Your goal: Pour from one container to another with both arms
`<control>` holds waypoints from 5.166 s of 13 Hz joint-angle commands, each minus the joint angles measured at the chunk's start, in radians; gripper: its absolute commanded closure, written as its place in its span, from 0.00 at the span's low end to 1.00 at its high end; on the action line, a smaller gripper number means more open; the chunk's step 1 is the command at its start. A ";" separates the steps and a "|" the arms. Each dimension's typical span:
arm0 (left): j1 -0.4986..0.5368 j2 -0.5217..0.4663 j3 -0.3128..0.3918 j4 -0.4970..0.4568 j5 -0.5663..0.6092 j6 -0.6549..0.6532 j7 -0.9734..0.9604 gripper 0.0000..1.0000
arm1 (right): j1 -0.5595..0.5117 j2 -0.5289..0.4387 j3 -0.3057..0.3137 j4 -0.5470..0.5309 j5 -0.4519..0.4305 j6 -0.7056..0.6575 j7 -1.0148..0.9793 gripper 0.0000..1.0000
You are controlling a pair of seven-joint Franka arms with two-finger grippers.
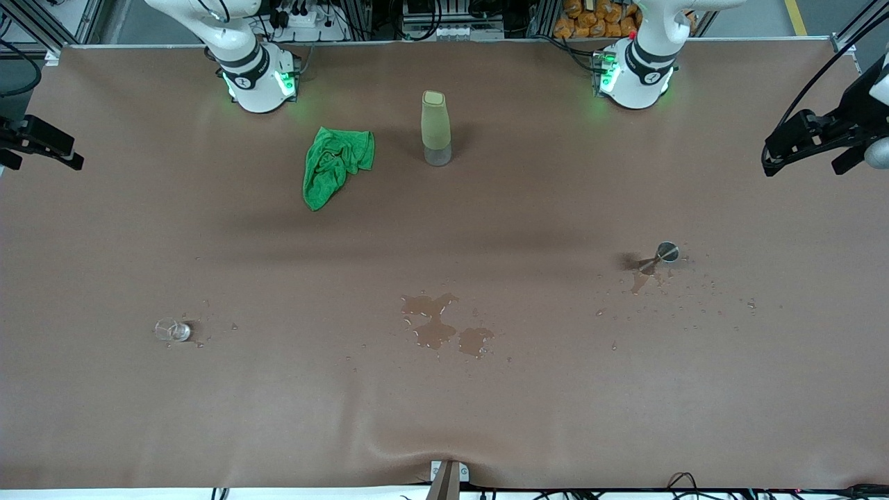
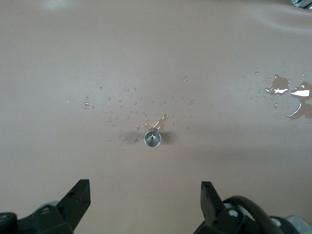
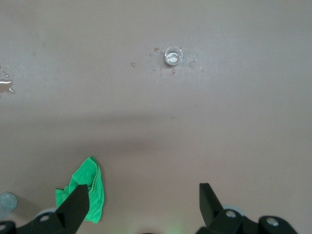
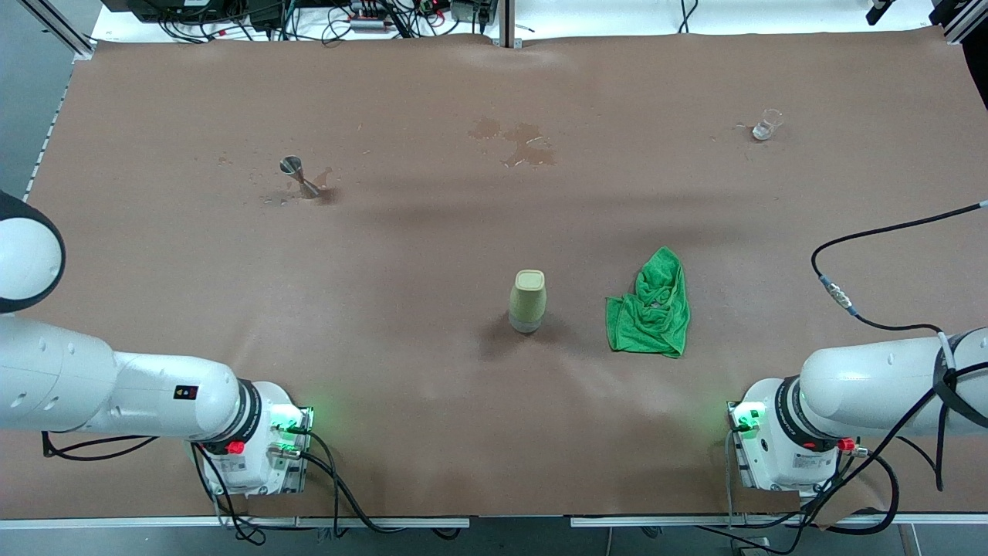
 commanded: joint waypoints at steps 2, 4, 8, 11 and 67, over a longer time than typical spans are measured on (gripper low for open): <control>0.001 -0.013 -0.011 0.004 -0.005 -0.002 0.115 0.00 | 0.001 0.005 0.000 0.008 -0.009 -0.001 0.016 0.00; 0.002 -0.014 -0.011 0.004 -0.008 -0.002 0.211 0.00 | 0.001 0.005 0.000 0.008 -0.009 -0.001 0.016 0.00; 0.008 -0.017 -0.008 0.003 -0.010 -0.002 0.484 0.00 | 0.001 0.006 0.000 0.008 -0.009 -0.001 0.016 0.00; 0.010 -0.019 -0.001 0.003 -0.011 -0.008 0.746 0.00 | 0.001 0.009 0.000 0.008 -0.009 -0.001 0.016 0.00; 0.639 0.628 0.022 -0.427 -1.089 -0.021 2.526 0.00 | -0.567 0.673 0.000 0.010 0.802 0.275 -1.613 0.00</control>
